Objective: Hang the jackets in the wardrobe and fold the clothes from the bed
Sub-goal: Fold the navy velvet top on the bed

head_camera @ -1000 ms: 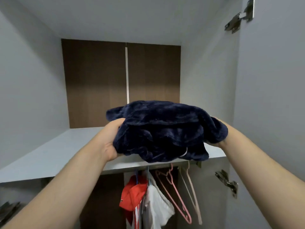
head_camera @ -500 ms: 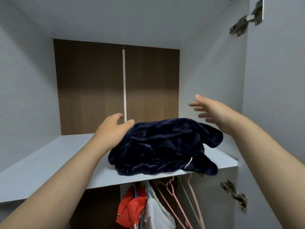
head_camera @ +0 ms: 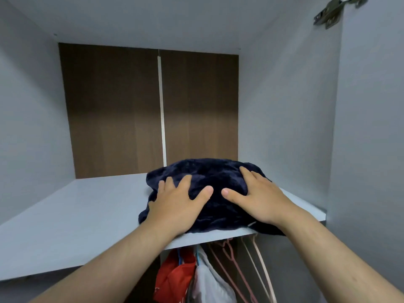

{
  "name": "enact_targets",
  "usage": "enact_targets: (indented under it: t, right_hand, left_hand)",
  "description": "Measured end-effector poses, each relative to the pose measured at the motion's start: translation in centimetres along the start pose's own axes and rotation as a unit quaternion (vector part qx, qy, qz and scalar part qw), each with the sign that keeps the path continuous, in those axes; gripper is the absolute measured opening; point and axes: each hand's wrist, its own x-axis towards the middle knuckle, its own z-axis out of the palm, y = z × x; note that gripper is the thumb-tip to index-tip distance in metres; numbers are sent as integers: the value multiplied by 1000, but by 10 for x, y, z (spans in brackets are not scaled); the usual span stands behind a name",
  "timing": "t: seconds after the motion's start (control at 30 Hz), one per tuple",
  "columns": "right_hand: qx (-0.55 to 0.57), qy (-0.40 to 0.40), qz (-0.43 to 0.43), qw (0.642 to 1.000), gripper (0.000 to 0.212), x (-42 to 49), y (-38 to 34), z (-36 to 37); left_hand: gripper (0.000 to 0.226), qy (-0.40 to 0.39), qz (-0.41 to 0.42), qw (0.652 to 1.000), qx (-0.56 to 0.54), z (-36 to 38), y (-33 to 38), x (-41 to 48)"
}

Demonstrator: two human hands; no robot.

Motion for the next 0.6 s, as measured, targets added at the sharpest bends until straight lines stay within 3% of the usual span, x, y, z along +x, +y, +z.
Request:
enact_targets:
  t: [0.1,0.2,0.33,0.5,0.6]
  right_hand:
    - [49,20,57,997,108,0,15,5]
    - [76,14,71,994,89,-3,23,6]
    - [77,6,77,994,88,8,36,2]
    - [146,-52,78,985,76,51,65,-6]
    - [103,-78,121,984,77,88,82,-4]
  left_hand:
    - [100,26,-56,998,28,13,6,3]
    - [98,6,-44,999,-31,9,9,15]
    - [94,-4,-14,999,-47,19,14,35]
    - [96,-3,-15,1000,-14,43,28,71]
    - [98,7,-21,1000,17,61,36,98]
